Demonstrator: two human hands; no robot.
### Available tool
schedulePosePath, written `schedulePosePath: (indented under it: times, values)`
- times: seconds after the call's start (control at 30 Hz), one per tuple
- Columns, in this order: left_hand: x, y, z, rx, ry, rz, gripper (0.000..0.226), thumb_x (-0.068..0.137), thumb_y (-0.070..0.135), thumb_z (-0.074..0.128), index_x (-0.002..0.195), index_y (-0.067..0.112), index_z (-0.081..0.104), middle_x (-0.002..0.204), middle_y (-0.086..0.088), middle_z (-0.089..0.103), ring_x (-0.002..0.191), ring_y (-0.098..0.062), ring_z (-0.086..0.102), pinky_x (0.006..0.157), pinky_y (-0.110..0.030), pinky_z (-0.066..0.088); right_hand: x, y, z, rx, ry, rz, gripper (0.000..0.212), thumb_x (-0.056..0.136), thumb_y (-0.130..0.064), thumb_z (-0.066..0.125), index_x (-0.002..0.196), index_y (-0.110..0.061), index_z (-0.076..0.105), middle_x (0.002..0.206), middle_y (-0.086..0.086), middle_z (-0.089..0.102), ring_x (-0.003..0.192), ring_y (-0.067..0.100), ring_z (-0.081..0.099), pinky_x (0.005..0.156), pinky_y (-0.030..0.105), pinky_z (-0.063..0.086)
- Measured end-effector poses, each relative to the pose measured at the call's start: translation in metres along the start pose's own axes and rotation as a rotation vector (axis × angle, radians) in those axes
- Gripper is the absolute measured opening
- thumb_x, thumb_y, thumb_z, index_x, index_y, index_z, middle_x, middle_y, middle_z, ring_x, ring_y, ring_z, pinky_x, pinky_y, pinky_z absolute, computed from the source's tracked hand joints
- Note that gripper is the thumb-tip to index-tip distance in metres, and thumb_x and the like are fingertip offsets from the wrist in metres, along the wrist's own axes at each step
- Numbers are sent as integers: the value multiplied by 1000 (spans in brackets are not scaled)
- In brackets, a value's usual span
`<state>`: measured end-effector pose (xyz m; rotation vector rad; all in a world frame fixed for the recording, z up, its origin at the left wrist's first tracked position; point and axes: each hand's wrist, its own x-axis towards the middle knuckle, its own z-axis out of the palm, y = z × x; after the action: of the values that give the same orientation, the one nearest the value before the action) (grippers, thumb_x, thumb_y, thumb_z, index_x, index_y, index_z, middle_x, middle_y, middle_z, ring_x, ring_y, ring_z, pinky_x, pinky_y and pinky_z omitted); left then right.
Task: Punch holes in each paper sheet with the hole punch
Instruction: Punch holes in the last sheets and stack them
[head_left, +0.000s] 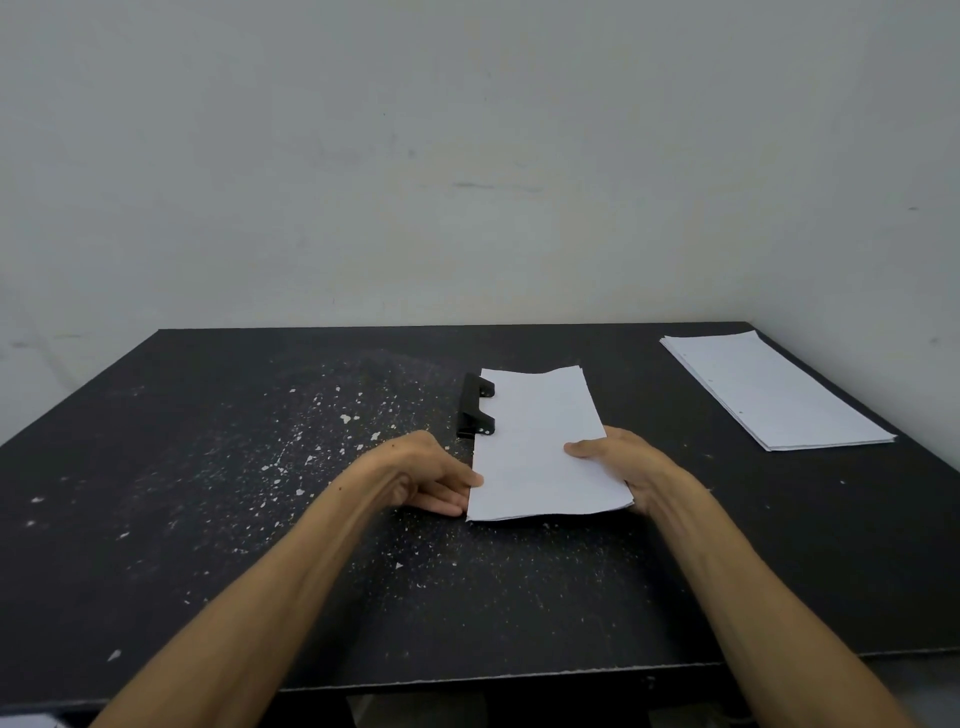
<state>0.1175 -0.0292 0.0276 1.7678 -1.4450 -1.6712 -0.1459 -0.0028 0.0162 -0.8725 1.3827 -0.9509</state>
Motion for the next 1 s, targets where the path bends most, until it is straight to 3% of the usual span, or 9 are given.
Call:
schedulePosePath:
  times: [0.33, 0.67, 1.0]
  values:
    - [0, -5, -3, -90, -61, 1, 28, 80, 2, 83, 105, -6, 75, 100, -18, 78, 81, -20, 75, 70, -31, 65, 3, 0, -1, -3, -5, 15, 19, 99, -2, 63, 116, -8, 68, 111, 13, 78, 93, 30, 76, 67, 36, 61]
    - [1, -6, -3, -118, -88, 8, 27, 82, 0, 81, 107, -8, 74, 98, -19, 78, 75, -19, 76, 67, -30, 64, 4, 1, -2, 3, -11, 7, 21, 98, 1, 63, 118, -5, 68, 113, 15, 77, 91, 30, 76, 68, 36, 61]
    - [-1, -5, -5, -108, -124, 6, 30, 82, -1, 80, 110, -9, 73, 104, -21, 77, 88, -24, 76, 71, -31, 64, 6, 3, -4, -14, -10, 2, 20, 97, -1, 65, 116, -7, 70, 107, 12, 79, 93, 30, 77, 69, 37, 62]
